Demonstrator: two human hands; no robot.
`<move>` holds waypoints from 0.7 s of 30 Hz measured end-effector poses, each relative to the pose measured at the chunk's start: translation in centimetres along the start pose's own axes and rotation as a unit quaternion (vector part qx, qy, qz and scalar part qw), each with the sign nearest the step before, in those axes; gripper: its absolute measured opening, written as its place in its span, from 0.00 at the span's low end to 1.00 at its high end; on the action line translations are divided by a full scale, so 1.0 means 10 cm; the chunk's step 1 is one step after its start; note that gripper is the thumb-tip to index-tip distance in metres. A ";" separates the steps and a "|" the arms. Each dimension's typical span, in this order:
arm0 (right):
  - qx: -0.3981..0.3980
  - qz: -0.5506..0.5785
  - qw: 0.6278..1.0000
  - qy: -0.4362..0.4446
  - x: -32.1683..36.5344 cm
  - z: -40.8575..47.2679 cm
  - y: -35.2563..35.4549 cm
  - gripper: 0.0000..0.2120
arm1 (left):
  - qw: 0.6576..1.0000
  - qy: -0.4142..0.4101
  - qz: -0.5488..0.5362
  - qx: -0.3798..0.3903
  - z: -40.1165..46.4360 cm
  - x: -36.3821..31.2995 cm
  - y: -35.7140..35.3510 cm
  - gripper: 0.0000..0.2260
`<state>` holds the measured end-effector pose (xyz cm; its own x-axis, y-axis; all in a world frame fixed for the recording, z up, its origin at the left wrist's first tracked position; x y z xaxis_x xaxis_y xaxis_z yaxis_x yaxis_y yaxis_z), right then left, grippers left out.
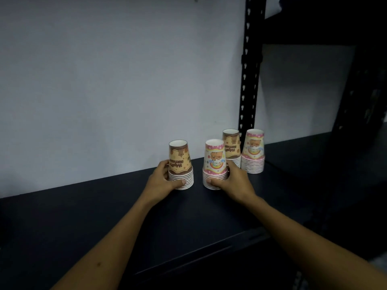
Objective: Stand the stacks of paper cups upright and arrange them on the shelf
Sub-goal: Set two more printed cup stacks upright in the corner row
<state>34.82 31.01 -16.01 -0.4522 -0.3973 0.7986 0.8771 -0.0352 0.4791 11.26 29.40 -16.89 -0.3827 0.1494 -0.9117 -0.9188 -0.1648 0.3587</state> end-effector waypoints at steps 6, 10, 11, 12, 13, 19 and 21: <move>-0.059 -0.038 0.997 -0.024 -0.24 -0.23 0.63 0.31 | 0.997 -0.034 -0.017 0.060 0.05 -0.29 -0.76 0.34; -0.091 -0.057 0.994 -0.037 -0.37 -0.26 0.87 0.31 | 0.998 -0.051 -0.014 0.041 0.08 -0.43 -1.04 0.33; -0.099 -0.058 0.993 -0.038 -0.39 -0.25 0.90 0.31 | 0.998 -0.052 -0.014 0.039 0.09 -0.44 -1.07 0.33; -0.105 -0.058 0.992 -0.038 -0.41 -0.25 0.93 0.31 | 0.998 -0.052 -0.013 0.037 0.10 -0.45 -1.11 0.33; -0.109 -0.060 0.992 -0.038 -0.43 -0.24 0.95 0.31 | 0.998 -0.052 -0.012 0.037 0.11 -0.46 -1.13 0.34; -0.108 -0.056 0.992 -0.040 -0.48 -0.18 0.96 0.32 | 0.998 -0.051 0.004 0.038 0.13 -0.51 -1.28 0.35; -0.110 -0.053 0.992 -0.041 -0.49 -0.18 0.96 0.32 | 0.998 -0.054 0.013 0.035 0.13 -0.53 -1.32 0.35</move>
<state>45.75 30.98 -15.96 -0.5476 -0.3043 0.7795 0.8339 -0.2748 0.4786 25.28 32.01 -16.48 -0.4112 0.2516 -0.8762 -0.9115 -0.1011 0.3987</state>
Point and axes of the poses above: each hand's wrist, its own z-axis towards the middle knuckle, its own y-axis out of the back of the hand, x = y × z, the point moved 4 cm from there along z, towards the middle knuckle, and after that the axes turned 1 degree about -z, right-handed, at the moved point
